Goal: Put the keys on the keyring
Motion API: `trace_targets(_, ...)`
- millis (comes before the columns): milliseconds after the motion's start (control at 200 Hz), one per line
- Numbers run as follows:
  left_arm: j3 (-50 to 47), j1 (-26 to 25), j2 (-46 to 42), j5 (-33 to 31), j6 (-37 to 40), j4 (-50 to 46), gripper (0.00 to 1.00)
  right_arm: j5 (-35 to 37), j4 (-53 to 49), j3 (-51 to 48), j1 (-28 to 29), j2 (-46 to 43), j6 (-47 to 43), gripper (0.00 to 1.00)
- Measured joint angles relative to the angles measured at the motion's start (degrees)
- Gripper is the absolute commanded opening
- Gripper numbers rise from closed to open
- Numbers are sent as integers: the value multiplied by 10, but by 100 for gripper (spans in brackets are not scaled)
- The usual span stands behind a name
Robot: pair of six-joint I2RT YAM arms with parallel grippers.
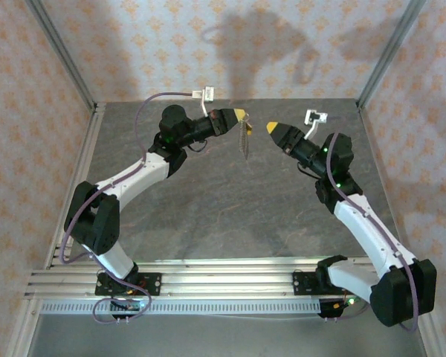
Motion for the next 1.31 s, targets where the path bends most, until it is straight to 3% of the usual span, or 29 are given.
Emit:
trace_targets(365,0,-1,0,-11,-16,20,0,26,-41,-19,37,14,-66,43)
trace_targets(966,0,-9,0,-13,-16,20,0,41,-61,66,81,85,-119,40)
trace_targets(1036,0,-9,0,-13,-16,20,0,40,-61,69,81,96,-121,36)
trace_targets(1306,0,-9,0,-13,-16,20,0,31,-61,70,82,106,-127,0)
